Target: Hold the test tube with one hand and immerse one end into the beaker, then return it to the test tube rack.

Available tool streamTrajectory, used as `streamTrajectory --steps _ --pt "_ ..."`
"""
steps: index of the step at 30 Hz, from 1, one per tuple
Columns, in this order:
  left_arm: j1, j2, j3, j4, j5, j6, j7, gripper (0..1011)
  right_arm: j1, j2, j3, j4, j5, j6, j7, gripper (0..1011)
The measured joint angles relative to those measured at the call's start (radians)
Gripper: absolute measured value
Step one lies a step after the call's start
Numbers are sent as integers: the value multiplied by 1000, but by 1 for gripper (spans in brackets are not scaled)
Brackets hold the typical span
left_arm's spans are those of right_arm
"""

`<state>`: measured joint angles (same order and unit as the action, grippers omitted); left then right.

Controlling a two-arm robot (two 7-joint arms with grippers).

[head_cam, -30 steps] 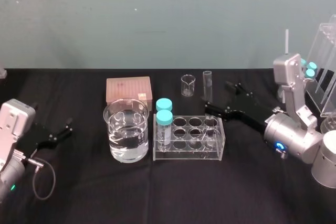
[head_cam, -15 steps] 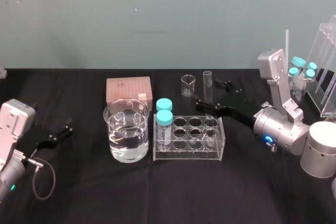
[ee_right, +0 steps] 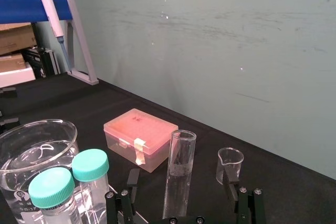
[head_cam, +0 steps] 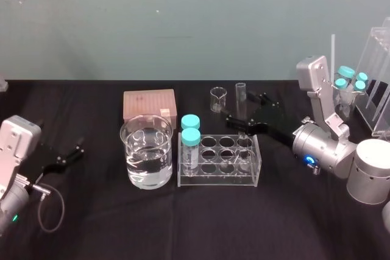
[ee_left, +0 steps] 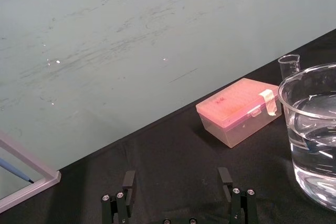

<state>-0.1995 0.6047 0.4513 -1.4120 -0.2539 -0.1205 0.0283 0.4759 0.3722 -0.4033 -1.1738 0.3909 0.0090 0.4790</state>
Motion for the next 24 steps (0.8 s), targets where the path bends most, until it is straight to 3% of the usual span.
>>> streamTrajectory --steps 10,16,24 --pt "0 0 0 0 0 0 0 1000 0 1 0 0 2 0 0 996" --pt "0 0 0 0 0 0 0 1000 -1 1 0 0 3 0 0 865" --pt "0 0 0 0 0 0 0 1000 -1 1 0 -1 4 0 0 605"
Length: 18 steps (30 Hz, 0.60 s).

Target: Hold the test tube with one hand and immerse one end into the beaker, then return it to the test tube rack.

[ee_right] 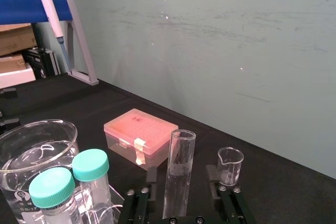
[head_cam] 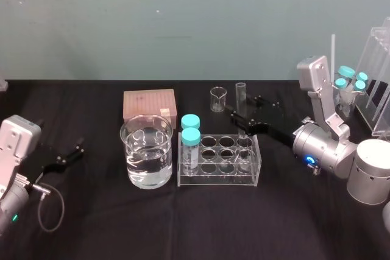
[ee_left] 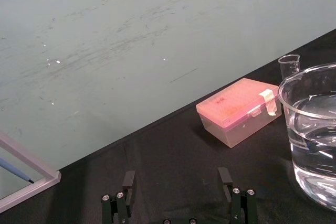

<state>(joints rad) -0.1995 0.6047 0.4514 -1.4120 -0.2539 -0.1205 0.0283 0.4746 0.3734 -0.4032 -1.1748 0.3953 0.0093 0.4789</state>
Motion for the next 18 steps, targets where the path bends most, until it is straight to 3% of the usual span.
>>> streamTrajectory --steps 12,18 --pt "0 0 0 0 0 0 0 1000 0 0 0 -1 1 0 0 251" --pt "0 0 0 0 0 0 0 1000 0 0 0 -1 1 0 0 242"
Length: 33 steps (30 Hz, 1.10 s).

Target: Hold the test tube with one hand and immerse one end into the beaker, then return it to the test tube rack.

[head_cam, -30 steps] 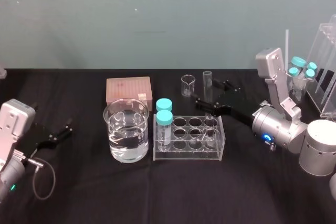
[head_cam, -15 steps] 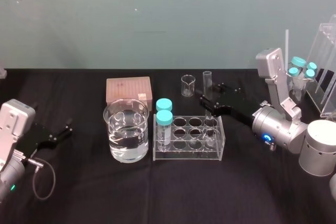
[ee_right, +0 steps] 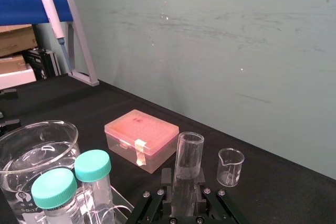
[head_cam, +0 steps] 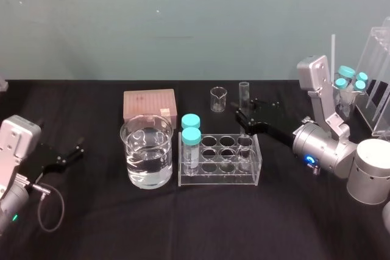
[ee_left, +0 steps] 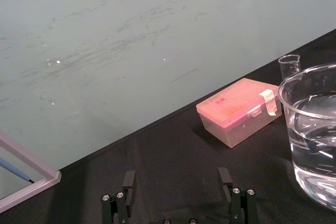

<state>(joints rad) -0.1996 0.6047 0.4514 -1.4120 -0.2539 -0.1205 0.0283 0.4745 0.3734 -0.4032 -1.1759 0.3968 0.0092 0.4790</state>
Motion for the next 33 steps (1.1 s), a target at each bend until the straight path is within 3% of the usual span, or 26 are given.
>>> streamTrajectory --steps 11,19,33 --pt "0 0 0 0 0 0 0 1000 0 0 0 0 0 0 0 242" --pt "0 0 0 0 0 0 0 1000 -21 -5 14 -14 -9 -67 18 242" --pt "0 0 0 0 0 0 0 1000 -50 1 33 -48 -13 -133 47 242"
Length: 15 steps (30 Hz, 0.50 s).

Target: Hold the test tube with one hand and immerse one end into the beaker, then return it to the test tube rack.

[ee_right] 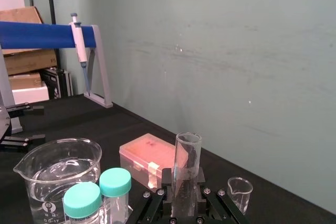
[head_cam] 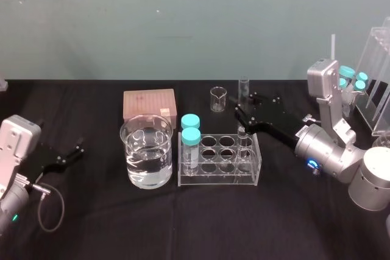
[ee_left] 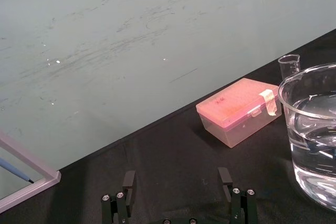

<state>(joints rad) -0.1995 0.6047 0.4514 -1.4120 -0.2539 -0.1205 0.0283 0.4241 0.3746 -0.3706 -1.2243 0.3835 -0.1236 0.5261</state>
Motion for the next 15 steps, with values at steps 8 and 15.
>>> streamTrajectory --steps 8,15 --pt "0 0 0 0 0 0 0 1000 -21 8 21 -32 -1 -26 -1 242" --pt "0 0 0 0 0 0 0 1000 -20 13 54 -84 15 -55 -3 242"
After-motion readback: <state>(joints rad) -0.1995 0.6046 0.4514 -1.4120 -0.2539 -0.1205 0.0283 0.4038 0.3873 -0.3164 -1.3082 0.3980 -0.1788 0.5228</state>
